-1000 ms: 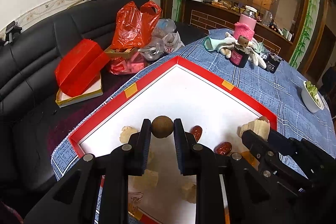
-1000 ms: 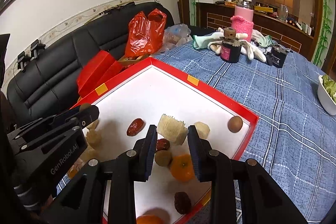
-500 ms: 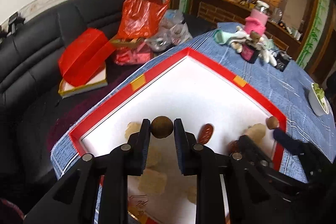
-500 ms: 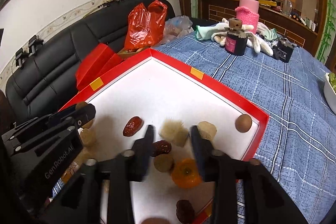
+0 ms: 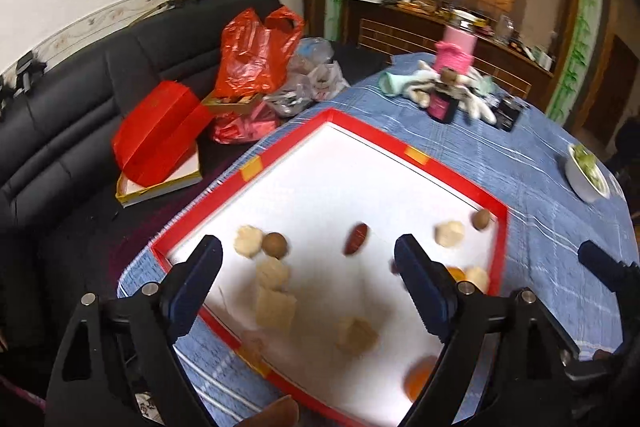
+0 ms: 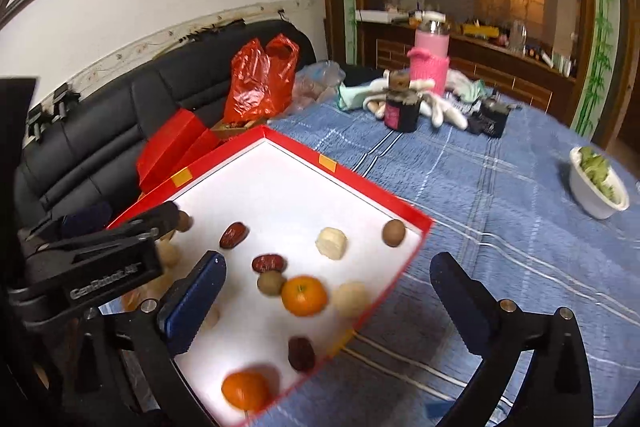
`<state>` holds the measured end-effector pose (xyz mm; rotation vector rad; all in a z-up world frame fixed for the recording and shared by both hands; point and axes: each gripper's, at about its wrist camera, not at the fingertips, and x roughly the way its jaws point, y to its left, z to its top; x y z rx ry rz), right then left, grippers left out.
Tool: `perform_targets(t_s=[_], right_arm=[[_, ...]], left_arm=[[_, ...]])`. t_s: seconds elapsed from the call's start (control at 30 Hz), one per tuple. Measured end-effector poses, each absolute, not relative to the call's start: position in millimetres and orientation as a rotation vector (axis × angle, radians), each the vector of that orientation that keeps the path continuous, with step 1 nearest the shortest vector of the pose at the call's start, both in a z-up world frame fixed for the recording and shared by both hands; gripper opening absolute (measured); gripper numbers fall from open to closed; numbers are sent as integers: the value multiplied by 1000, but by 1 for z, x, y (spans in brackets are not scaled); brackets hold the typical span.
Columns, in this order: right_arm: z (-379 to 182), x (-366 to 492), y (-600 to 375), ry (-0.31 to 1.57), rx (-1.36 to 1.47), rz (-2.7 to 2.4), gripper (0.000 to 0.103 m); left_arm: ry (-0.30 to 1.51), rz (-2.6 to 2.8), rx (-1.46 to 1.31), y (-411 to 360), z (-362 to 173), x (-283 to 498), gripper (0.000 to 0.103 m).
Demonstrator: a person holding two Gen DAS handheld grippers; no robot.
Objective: Organize fruits
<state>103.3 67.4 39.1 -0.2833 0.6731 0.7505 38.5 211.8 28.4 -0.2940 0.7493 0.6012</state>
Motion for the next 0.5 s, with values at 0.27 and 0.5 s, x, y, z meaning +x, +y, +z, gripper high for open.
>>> perform_targets(t_s=[0.27, 0.5], right_arm=[[54, 60, 10, 604, -293, 765, 102], [53, 41, -14, 600, -287, 769, 102]], left_arm=[[764, 585, -302, 185, 30, 22, 91], [737, 598, -247, 165, 37, 17, 103]])
